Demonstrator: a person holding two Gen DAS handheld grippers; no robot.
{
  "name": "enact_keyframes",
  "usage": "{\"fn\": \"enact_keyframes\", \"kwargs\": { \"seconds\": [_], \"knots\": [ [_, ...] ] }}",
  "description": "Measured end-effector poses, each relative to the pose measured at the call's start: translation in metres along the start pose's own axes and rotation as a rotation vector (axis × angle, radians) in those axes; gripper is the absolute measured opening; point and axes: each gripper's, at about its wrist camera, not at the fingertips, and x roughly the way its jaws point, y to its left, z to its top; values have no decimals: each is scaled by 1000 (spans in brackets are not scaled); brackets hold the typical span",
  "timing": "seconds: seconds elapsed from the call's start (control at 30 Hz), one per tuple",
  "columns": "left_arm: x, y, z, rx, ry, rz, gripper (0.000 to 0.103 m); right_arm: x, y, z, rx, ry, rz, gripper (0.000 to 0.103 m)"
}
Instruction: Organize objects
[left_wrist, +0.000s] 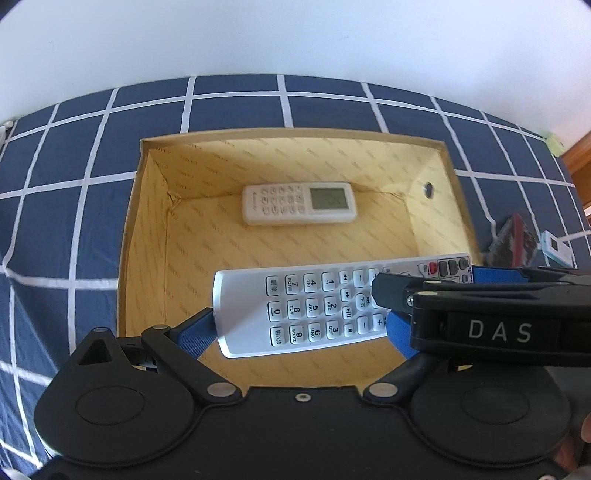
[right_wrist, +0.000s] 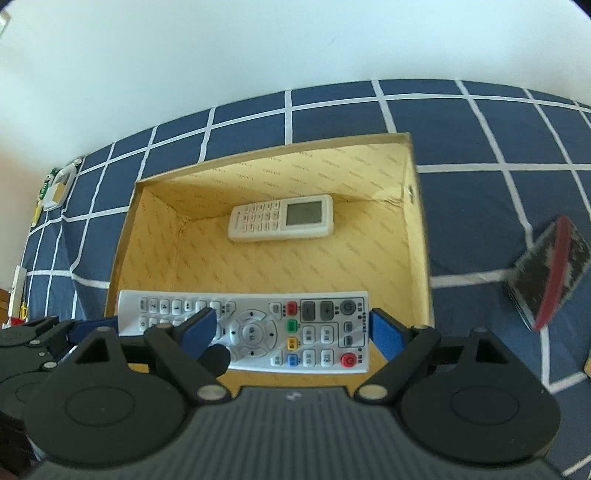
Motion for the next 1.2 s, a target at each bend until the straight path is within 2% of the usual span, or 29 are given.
{"fn": "enact_keyframes", "kwargs": {
  "seconds": [0.27,0.63,0.83,1.2],
  "knots": [
    [45,27,33,-37,50,-7,97,53,1,38,-19,55,-8,89],
    [97,37,74,-22,84,-11,97,110,-12,79,6,89,-6,89],
    [114,43,84,-25,101,-15,97,132,-15,91,10,108,-7,89],
    [129,52,98,-34,106,-41,97,148,-13,106,9,113,-32,89]
  ]
}}
